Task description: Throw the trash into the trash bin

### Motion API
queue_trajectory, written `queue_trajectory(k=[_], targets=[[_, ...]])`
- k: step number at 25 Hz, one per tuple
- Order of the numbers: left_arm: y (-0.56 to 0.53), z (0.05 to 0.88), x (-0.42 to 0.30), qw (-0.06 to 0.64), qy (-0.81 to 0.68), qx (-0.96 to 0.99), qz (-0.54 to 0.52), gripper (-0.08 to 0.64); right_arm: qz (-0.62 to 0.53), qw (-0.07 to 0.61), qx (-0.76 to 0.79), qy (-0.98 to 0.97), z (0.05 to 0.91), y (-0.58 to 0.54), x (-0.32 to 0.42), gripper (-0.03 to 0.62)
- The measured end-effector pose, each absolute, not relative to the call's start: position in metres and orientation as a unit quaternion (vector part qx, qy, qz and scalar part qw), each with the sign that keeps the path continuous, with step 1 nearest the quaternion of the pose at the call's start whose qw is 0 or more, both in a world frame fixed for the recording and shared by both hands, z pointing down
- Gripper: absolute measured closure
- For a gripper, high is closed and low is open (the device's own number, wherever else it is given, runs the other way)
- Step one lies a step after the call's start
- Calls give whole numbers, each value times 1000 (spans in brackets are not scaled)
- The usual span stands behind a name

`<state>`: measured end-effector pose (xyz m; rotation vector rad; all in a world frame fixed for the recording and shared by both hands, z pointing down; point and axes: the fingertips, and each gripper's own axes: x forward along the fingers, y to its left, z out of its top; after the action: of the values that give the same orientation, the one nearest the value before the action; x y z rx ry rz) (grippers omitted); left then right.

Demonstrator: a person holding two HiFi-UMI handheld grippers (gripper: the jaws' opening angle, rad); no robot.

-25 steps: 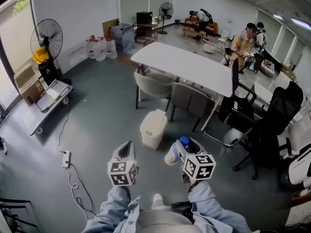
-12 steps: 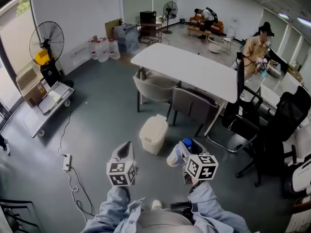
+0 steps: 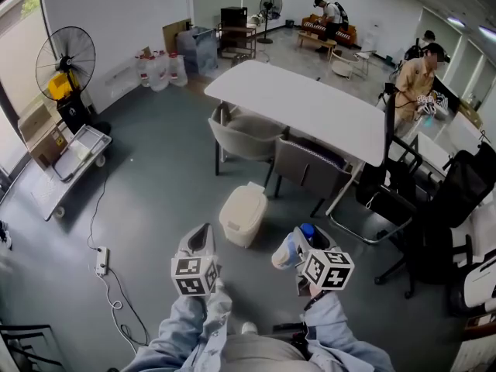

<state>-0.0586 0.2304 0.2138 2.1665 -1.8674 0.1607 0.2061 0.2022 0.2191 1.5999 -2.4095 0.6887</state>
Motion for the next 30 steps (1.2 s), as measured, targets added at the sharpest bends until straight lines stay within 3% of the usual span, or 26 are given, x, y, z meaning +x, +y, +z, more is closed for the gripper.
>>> queue_trajectory(k=[18,30], targets=[[22,191,-168,135,-596,790,51,551,228,71,605,-759,195,37,112,394],[-26,244,-186,176,-570,799,76,551,237,83,614,-749,217,-10,84,394]])
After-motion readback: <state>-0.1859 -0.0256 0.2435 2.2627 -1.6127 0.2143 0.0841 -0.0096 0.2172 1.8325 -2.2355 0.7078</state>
